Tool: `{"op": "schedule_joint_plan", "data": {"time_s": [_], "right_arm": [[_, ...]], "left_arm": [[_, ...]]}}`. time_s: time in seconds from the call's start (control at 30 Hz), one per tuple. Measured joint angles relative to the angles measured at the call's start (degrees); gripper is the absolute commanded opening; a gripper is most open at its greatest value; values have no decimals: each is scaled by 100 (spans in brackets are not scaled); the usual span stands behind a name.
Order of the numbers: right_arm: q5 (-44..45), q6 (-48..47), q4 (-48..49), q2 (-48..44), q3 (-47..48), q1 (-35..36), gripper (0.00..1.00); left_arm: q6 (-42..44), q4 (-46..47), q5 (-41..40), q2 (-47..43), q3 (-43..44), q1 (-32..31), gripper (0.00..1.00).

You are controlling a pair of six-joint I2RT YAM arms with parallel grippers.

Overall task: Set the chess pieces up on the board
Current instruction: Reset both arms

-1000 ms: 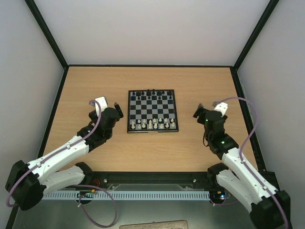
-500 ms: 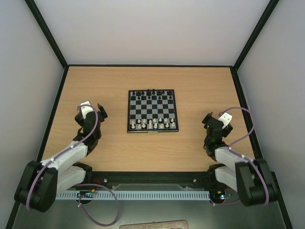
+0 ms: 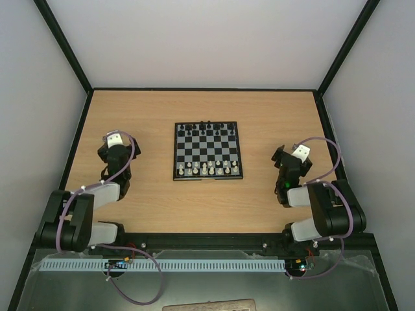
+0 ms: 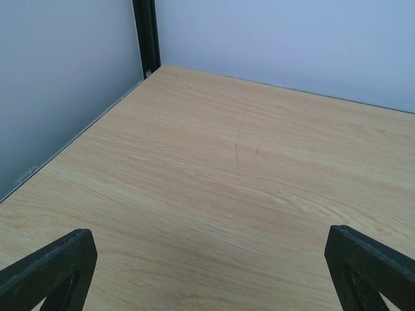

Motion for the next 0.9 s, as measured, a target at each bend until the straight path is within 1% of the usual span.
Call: {"op": "schedule_joint_plan", "data": {"time_s": [0.23, 0.33, 0.47, 0.63, 0.9], "right_arm": [[-535, -302, 695, -13, -337, -2, 99], [-962, -531, 1266, 262, -540, -2, 99], [-1180, -616, 1137, 444, -372, -7, 99], [-1327, -619, 1075, 452, -142, -74, 99], [-1427, -619, 970, 452, -103, -114, 99]], "left_arm": [[35, 573, 177, 431, -122, 391, 100], [44, 586, 240, 621, -116, 413, 99], [44, 542, 149, 737, 9, 306, 100], [24, 546, 28, 785, 140, 262, 99], [-37, 525, -251, 785, 140, 258, 99]]}}
